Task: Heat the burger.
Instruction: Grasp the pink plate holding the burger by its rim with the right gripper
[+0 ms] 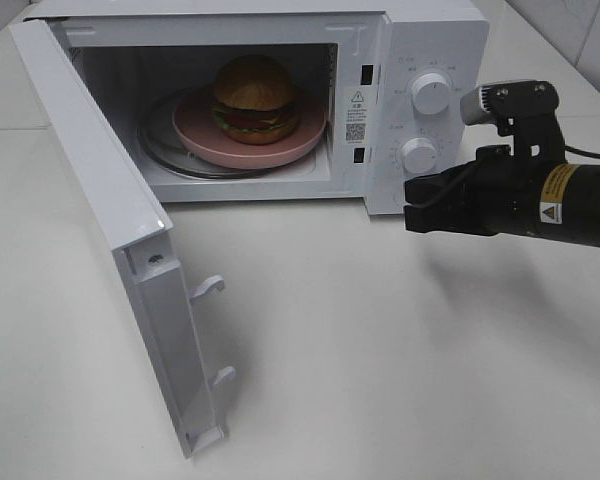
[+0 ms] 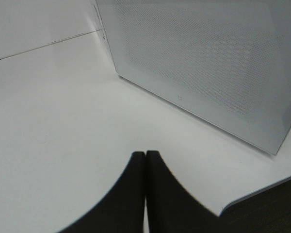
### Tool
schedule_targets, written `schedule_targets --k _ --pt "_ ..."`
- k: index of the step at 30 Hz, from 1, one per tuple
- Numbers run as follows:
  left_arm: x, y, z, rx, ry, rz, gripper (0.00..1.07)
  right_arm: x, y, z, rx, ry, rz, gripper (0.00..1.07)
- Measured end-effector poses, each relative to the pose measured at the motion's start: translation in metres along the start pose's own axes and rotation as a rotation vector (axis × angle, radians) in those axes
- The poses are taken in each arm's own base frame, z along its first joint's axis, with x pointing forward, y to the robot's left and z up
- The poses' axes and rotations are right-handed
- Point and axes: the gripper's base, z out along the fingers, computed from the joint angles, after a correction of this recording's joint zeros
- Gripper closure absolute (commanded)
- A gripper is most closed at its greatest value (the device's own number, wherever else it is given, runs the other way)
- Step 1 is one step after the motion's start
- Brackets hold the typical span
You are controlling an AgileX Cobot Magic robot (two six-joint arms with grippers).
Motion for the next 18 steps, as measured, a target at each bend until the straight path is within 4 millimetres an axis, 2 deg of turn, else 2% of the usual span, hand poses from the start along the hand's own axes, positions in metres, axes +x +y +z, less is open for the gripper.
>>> schedule_targets --k 3,5,8,11,16,18 --pt "0.0 0.0 0.0 0.0 0.0 0.0 1.06 -0.001 -0.001 -0.005 0.023 0.022 -0.015 0.99" --pt "0.0 0.0 0.0 0.0 0.0 0.0 1.06 -0.005 -0.006 -0.021 0.121 0.102 -0.047 0.98" --pt "0.0 0.0 0.0 0.0 0.0 0.0 1.06 -0.006 -0.007 -0.024 0.143 0.118 -0.048 0.98" --pt "0.0 0.0 0.0 0.0 0.0 0.0 1.06 -0.009 -0.014 -0.034 0.241 0.194 -0.048 0.98" --pt "0.0 0.0 0.0 0.0 0.0 0.0 1.06 -0.006 -0.03 -0.046 0.426 0.374 0.022 0.97" --pt "0.0 0.0 0.0 0.0 0.0 0.0 1.06 -0.007 -0.031 -0.047 0.451 0.395 0.051 0.97"
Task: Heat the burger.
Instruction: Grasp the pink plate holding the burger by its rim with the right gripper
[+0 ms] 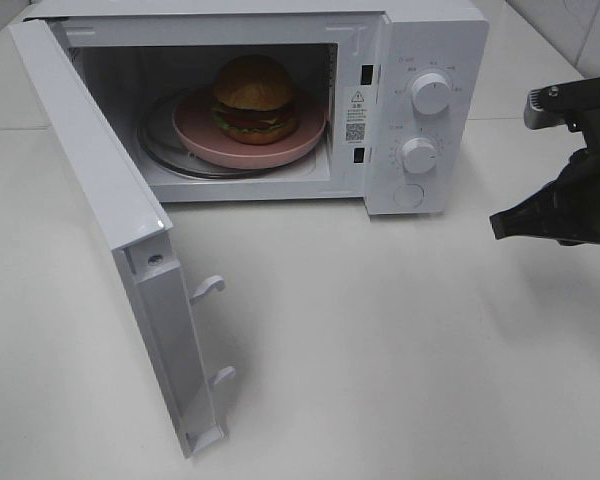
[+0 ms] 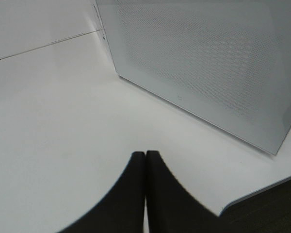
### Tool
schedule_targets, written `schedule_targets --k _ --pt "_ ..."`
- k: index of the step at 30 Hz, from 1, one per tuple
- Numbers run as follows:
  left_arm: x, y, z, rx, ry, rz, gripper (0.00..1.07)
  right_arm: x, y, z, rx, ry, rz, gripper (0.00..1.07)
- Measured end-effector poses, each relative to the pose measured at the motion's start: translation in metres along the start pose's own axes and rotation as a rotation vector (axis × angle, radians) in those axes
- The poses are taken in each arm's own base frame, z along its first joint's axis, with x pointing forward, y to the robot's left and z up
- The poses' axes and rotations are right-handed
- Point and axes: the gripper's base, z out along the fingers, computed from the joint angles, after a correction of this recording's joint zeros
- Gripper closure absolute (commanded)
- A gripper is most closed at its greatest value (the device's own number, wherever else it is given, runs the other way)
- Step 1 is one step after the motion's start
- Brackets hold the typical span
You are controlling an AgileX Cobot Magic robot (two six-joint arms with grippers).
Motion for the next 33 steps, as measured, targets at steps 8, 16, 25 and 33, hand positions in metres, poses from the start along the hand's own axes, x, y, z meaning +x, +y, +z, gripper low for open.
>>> schedule_targets --k 8,16,25,33 --pt "0.0 0.0 0.0 0.0 0.0 0.0 1.06 -0.01 0.034 -0.017 -0.119 0.183 -0.106 0.96" --pt "0.0 0.0 0.0 0.0 0.0 0.0 1.06 -0.028 0.09 -0.045 -0.431 0.174 -0.273 0.93" --pt "0.0 0.0 0.0 0.0 0.0 0.0 1.06 -0.052 0.125 -0.064 -0.526 0.056 -0.463 0.73" --pt "0.0 0.0 0.0 0.0 0.0 0.0 1.06 -0.074 0.152 -0.053 -0.555 0.013 -0.607 0.53"
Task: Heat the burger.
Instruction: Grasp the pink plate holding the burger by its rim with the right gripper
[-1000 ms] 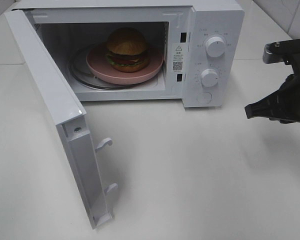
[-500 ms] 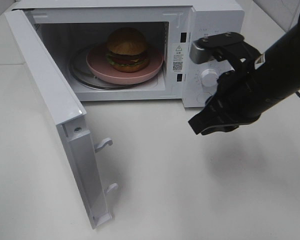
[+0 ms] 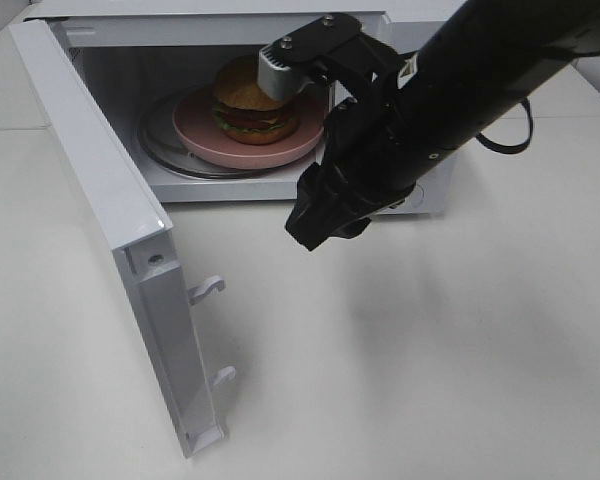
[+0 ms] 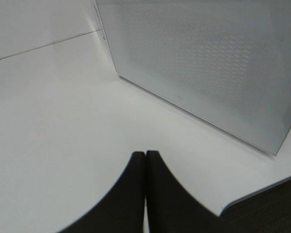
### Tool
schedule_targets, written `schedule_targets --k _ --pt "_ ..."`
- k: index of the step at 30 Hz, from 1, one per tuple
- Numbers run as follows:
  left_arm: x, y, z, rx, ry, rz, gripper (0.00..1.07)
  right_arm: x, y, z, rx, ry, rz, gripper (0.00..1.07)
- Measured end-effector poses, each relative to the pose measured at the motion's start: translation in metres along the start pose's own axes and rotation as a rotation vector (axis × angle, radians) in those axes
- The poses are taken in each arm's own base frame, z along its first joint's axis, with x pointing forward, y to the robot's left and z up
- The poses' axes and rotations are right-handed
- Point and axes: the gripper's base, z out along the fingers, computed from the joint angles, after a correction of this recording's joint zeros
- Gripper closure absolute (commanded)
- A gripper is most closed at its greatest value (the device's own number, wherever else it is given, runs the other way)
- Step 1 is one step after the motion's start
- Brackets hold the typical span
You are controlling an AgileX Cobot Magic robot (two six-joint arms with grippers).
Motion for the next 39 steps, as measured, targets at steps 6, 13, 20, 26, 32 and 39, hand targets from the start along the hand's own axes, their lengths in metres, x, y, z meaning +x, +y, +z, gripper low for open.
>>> schedule_targets --k 6,13,20,26,32,39 --pt "0.0 0.0 0.0 0.0 0.0 0.0 1.06 -0.017 -0.006 0.016 -0.001 0.001 -0.172 0.47" --pt "0.0 0.0 0.0 0.0 0.0 0.0 1.06 -0.032 -0.014 0.03 0.007 -0.006 -0.284 0.43" --pt "0.0 0.0 0.0 0.0 0.0 0.0 1.06 -0.043 -0.021 0.042 0.03 -0.025 -0.379 0.43" --pt "0.0 0.0 0.0 0.0 0.0 0.0 1.06 -0.057 -0.029 0.057 0.083 -0.075 -0.426 0.42" --pt "0.0 0.0 0.0 0.0 0.0 0.0 1.06 -0.067 -0.022 0.068 0.148 -0.077 -0.571 0.42" --pt "0.0 0.0 0.0 0.0 0.0 0.0 1.06 -0.071 -0.01 0.095 0.256 -0.034 -0.806 0.42"
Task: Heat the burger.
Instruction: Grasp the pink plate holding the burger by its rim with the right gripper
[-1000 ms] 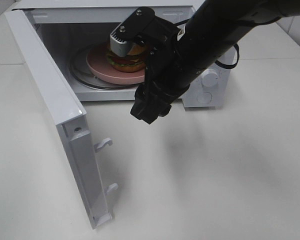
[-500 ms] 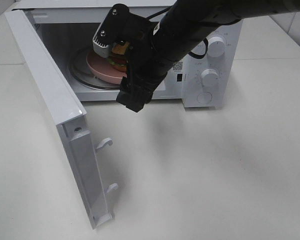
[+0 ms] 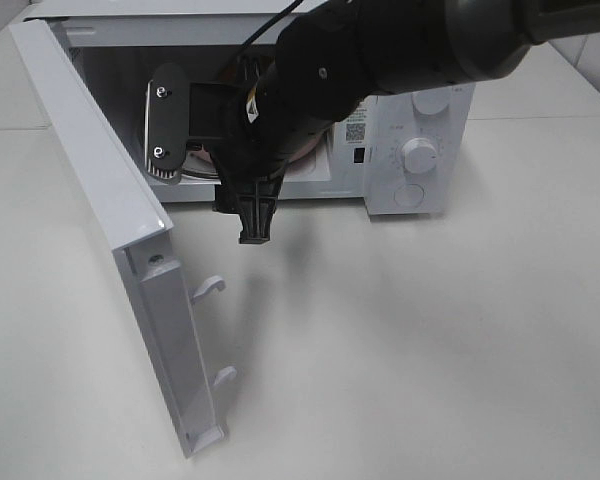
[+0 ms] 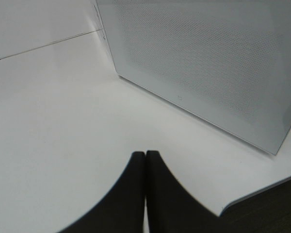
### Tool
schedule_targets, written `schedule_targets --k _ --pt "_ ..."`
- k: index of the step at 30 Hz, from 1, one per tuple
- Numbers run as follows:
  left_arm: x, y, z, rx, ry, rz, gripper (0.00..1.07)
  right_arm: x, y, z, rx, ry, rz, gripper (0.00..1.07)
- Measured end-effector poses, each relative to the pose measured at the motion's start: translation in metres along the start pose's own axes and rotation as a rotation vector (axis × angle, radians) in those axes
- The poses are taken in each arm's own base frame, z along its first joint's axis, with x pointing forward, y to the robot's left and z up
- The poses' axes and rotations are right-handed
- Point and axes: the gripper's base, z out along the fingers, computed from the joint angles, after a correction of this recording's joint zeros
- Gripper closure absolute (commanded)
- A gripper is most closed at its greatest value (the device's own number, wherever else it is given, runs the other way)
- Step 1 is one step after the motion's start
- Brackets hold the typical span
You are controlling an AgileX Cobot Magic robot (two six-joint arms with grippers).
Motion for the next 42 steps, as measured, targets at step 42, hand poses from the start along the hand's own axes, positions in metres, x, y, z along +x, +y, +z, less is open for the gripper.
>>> schedule_targets --k 42 --pt "0.0 0.0 0.0 0.0 0.0 0.0 1.06 0.049 -0.011 0.047 0.035 0.107 0.063 0.42"
